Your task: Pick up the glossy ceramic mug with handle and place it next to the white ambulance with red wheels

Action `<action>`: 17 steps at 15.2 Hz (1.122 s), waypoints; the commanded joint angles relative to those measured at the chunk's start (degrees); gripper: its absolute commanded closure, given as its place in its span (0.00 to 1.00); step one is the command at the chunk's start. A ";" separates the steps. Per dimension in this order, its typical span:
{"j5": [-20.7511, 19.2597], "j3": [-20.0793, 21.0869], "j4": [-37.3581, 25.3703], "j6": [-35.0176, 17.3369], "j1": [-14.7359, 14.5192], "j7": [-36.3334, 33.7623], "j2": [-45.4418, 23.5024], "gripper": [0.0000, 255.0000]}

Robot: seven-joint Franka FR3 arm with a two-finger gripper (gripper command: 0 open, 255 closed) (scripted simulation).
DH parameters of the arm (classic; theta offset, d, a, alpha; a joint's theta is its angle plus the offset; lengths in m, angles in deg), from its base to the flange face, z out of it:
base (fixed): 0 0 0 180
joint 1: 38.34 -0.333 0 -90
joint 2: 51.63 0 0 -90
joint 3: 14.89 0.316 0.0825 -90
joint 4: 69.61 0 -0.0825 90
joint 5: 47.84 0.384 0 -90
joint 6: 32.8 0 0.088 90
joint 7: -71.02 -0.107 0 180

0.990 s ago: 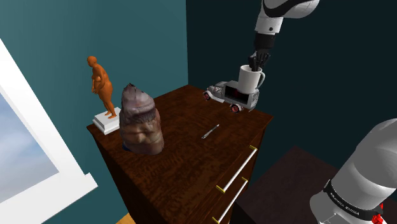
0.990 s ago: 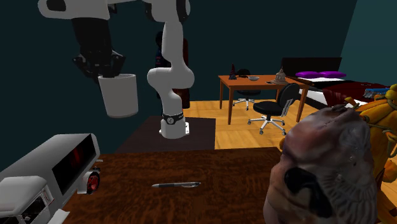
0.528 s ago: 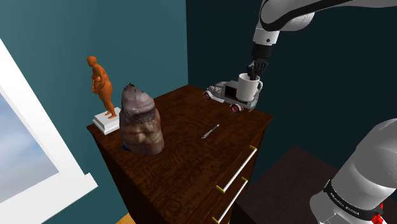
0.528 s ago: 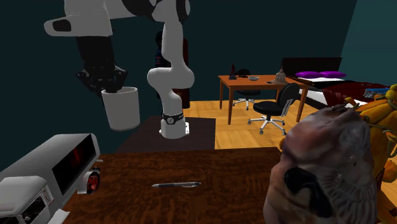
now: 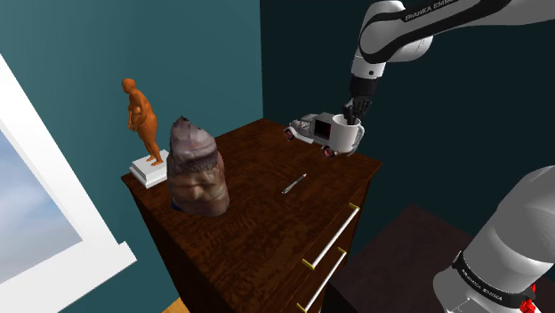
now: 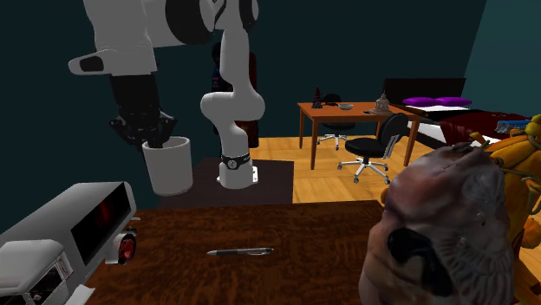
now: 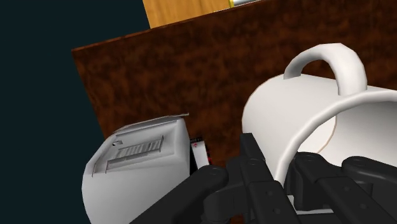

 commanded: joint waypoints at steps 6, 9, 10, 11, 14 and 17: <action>0.24 -0.05 3.98 -5.69 -0.06 0.37 -1.66 1.00; 0.37 -0.08 5.45 -8.14 -0.09 0.56 -2.65 1.00; 0.42 -0.10 5.92 -8.97 -0.11 0.63 -3.01 1.00; 0.48 -0.11 6.37 -9.79 -0.12 0.70 -3.38 1.00; 0.65 -0.14 7.66 -12.28 -0.17 0.92 -4.59 1.00; 0.86 -0.18 8.84 -14.79 -0.22 1.17 -5.93 1.00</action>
